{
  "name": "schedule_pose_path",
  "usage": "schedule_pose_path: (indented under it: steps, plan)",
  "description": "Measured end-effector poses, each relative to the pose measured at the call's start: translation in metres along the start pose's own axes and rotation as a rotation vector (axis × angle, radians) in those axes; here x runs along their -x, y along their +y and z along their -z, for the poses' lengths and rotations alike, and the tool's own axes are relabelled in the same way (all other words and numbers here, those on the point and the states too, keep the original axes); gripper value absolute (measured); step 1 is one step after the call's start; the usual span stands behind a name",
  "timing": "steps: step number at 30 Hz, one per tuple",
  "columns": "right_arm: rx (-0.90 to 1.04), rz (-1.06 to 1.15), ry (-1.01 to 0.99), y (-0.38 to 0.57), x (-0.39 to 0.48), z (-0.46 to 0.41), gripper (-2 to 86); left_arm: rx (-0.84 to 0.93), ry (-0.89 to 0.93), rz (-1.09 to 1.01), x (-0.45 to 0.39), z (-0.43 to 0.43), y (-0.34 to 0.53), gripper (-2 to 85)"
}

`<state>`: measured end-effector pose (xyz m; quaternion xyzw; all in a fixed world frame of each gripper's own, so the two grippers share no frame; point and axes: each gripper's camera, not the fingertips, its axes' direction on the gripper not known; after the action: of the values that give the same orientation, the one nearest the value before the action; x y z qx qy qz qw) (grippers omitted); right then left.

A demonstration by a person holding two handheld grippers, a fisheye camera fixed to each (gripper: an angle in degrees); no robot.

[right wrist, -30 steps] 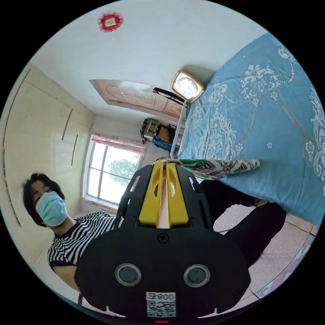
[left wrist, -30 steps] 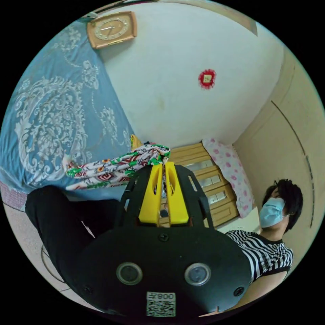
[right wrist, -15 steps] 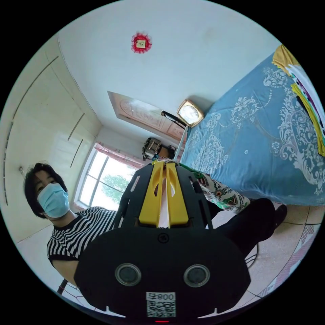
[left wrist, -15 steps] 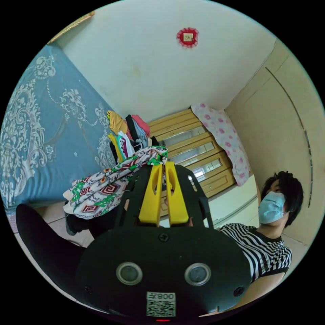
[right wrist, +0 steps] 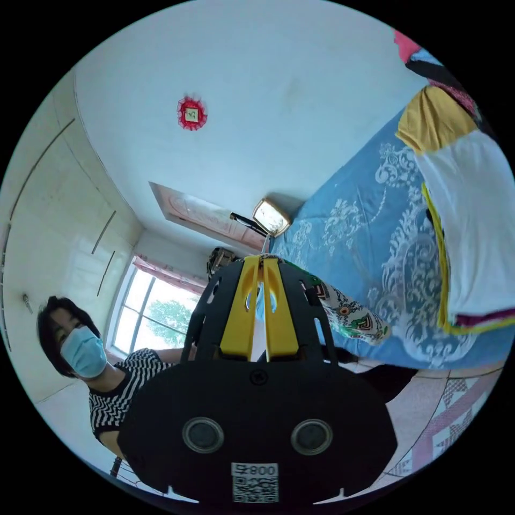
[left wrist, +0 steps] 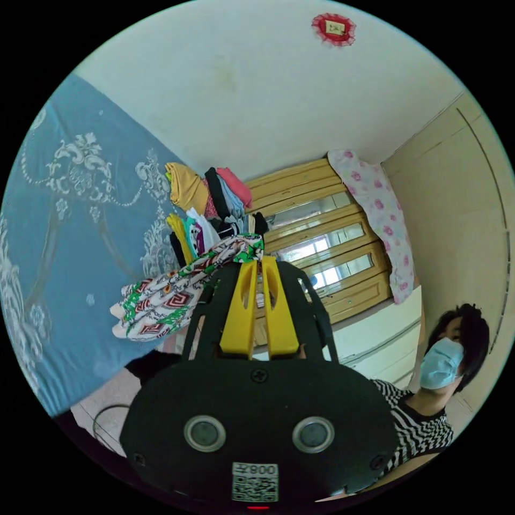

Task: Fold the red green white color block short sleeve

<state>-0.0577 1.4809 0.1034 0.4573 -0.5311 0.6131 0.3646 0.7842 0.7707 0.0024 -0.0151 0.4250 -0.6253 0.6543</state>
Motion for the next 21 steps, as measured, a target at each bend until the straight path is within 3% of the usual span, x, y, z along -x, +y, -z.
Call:
schedule_pose_path:
  steps: [7, 14, 21]
  plan:
    - [-0.087, 0.166, 0.056, -0.149, 0.009, 0.119, 0.7, -0.060, 0.037, -0.188, 0.038, -0.103, -0.109, 2.0]
    - [-0.172, 0.195, 0.237, -0.188, -0.018, 0.244, 0.7, 0.048, 0.053, -0.343, 0.099, -0.231, -0.128, 2.0]
    - [-0.139, -0.229, 0.442, -0.134, -0.204, 0.334, 0.8, 0.317, -0.049, -0.113, 0.290, -0.365, -0.048, 2.0]
